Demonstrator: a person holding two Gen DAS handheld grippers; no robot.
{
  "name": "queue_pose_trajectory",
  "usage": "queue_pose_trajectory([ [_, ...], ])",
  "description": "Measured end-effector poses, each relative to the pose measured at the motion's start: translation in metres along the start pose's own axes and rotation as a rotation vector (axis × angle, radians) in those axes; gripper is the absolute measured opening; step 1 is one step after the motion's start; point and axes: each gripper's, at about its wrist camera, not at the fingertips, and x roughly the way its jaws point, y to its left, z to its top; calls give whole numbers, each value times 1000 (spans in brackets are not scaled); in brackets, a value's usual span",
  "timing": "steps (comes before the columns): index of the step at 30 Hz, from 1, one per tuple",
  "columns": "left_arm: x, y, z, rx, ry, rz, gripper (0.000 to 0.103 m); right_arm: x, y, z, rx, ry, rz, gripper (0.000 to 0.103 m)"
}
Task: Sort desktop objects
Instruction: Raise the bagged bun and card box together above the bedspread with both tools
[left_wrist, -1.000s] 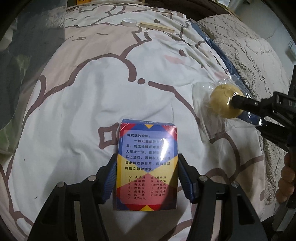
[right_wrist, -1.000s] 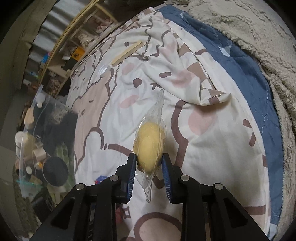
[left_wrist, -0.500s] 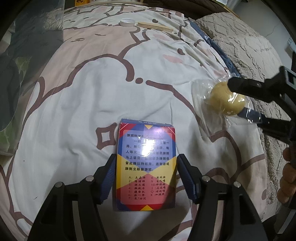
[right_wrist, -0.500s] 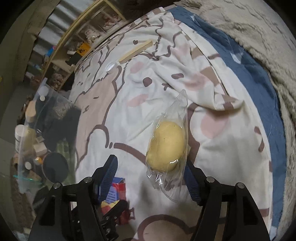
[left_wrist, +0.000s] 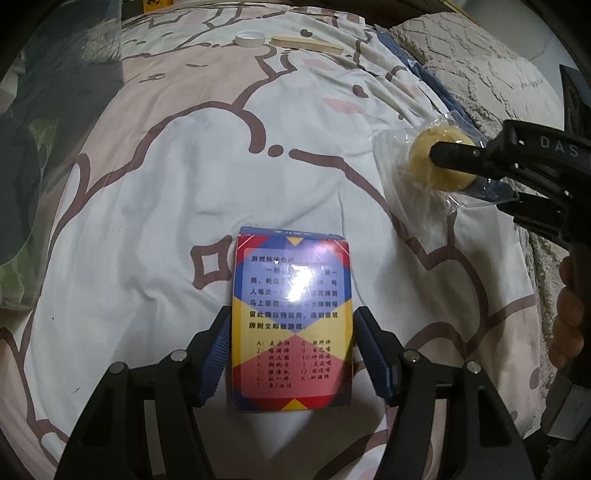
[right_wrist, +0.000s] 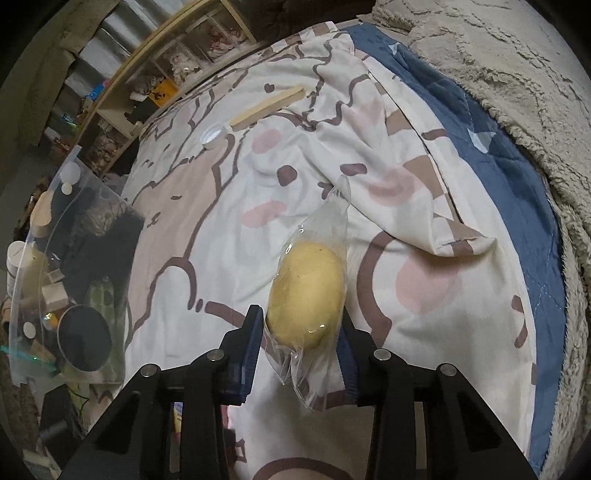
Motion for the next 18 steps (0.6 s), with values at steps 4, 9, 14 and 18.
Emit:
queue_pose_trajectory([
  [4, 0, 2, 1, -21, 3, -8, 65, -3, 6, 1, -7, -3, 29, 36],
  [9, 1, -1, 1, -6, 2, 5, 64, 4, 16, 6, -46, 1, 8, 36],
  [14, 1, -3, 1, 3, 4, 17, 64, 9, 18, 9, -45, -8, -8, 36],
  [18, 2, -5, 1, 23, 4, 38, 65, 10, 17, 9, -48, -3, -26, 36],
])
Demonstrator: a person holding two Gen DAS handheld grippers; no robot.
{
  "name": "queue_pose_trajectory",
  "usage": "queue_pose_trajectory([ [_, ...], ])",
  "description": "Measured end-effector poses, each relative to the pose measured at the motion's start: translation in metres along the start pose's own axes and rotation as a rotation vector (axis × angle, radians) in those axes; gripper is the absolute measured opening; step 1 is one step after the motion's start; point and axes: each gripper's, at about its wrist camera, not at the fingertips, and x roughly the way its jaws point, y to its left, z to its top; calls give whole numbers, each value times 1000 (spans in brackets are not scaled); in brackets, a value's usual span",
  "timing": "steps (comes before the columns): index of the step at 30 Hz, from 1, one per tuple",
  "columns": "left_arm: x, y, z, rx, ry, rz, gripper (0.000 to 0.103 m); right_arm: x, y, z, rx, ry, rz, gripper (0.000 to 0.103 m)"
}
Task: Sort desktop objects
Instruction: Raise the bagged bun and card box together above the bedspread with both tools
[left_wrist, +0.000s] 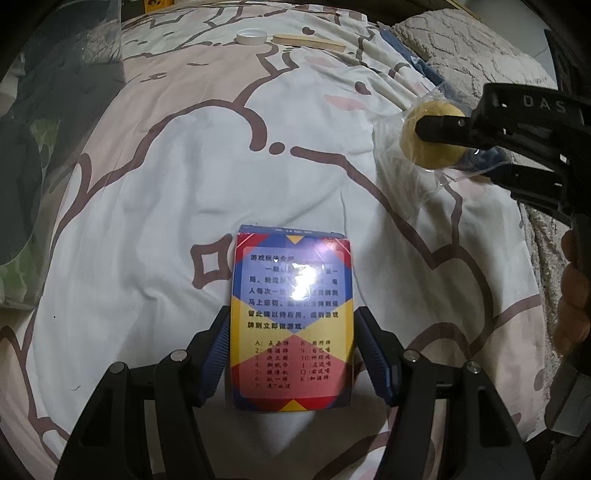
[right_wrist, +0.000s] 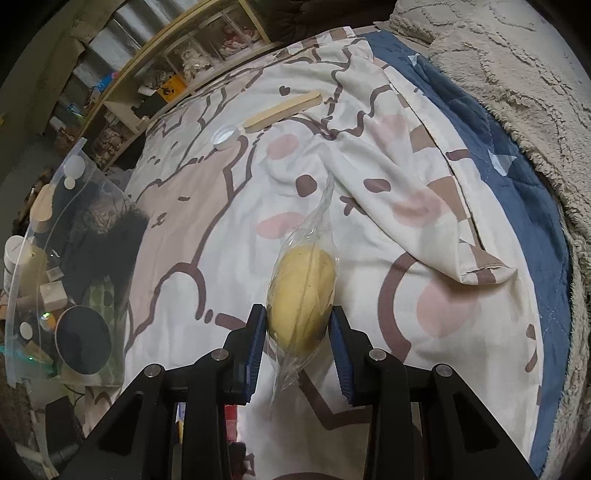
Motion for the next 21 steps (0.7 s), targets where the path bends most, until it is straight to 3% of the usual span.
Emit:
queue_pose_trajectory([
  [6, 4, -4, -1, 22, -5, 45, 65, 4, -5, 2, 18, 10, 1, 36],
  [8, 5, -2, 0, 16, -9, 44, 64, 5, -9, 3, 35, 7, 8, 36],
  [9, 5, -1, 0, 14, -13, 45, 59, 5, -11, 3, 44, 4, 19, 35],
  [21, -14, 6, 4, 7, -76, 11, 59, -13, -15, -1, 72, -43, 78, 32],
])
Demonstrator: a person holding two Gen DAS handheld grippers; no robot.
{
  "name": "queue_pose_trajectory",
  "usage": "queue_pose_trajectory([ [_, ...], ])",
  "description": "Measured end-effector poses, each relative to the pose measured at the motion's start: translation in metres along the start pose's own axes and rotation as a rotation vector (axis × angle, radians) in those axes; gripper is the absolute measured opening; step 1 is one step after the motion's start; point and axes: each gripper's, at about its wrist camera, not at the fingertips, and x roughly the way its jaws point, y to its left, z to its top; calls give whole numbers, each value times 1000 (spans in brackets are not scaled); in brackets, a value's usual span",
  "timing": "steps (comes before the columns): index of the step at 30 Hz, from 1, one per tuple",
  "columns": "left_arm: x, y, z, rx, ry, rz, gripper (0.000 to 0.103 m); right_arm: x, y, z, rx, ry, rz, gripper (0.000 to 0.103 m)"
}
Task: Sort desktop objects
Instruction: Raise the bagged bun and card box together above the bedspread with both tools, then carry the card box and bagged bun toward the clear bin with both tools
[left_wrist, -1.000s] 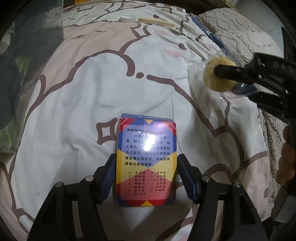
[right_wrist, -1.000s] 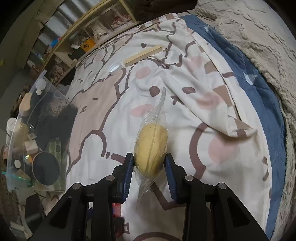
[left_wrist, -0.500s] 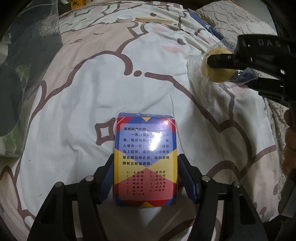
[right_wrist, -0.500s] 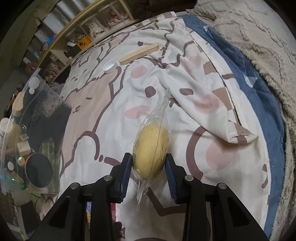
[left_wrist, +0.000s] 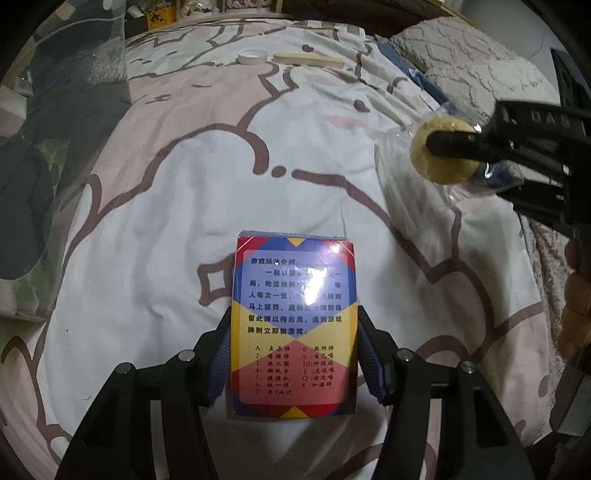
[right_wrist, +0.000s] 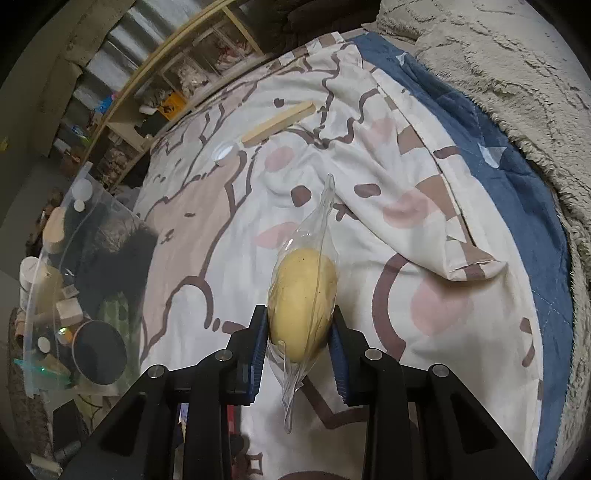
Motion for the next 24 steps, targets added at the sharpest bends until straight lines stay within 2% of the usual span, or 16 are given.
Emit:
queue_pose_trajectory([
  [10, -38, 4, 21, -17, -114, -36, 59, -36, 12, -13, 5, -54, 95, 32],
  [14, -63, 4, 28, -4, -181, -55, 59, -55, 32, -19, -50, -86, 127, 32],
  [24, -120, 10, 33, 46, -314, -63, 59, -91, 81, -39, -223, -144, 129, 32],
])
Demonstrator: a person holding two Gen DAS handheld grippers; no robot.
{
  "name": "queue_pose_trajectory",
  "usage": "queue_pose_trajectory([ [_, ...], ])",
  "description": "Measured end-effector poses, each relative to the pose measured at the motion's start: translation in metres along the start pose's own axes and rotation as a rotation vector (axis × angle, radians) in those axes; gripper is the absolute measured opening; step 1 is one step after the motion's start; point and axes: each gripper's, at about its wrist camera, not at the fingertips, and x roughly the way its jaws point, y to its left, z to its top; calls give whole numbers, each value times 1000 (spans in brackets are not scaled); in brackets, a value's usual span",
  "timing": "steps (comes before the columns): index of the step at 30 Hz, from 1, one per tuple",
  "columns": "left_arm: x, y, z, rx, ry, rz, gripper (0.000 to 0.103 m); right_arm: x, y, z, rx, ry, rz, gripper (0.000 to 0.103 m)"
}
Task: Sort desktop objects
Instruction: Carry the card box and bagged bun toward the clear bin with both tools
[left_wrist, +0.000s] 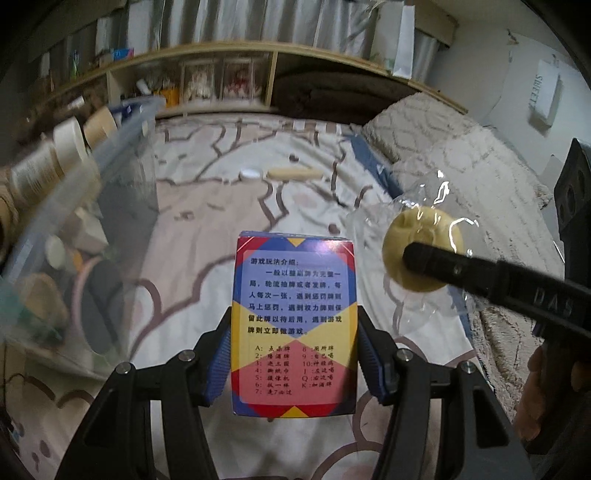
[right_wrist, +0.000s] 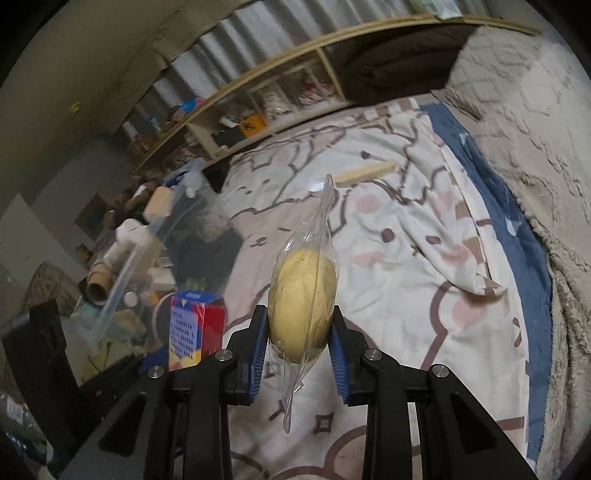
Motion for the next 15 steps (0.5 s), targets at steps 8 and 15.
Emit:
queue_pose_trajectory([
  [8, -36, 19, 15, -25, -58, -19, 59, -17, 24, -2, -2, -10, 44, 32],
  [15, -71, 50, 32, -69, -113, -12, 59, -32, 54, 6, -21, -20, 83, 32],
])
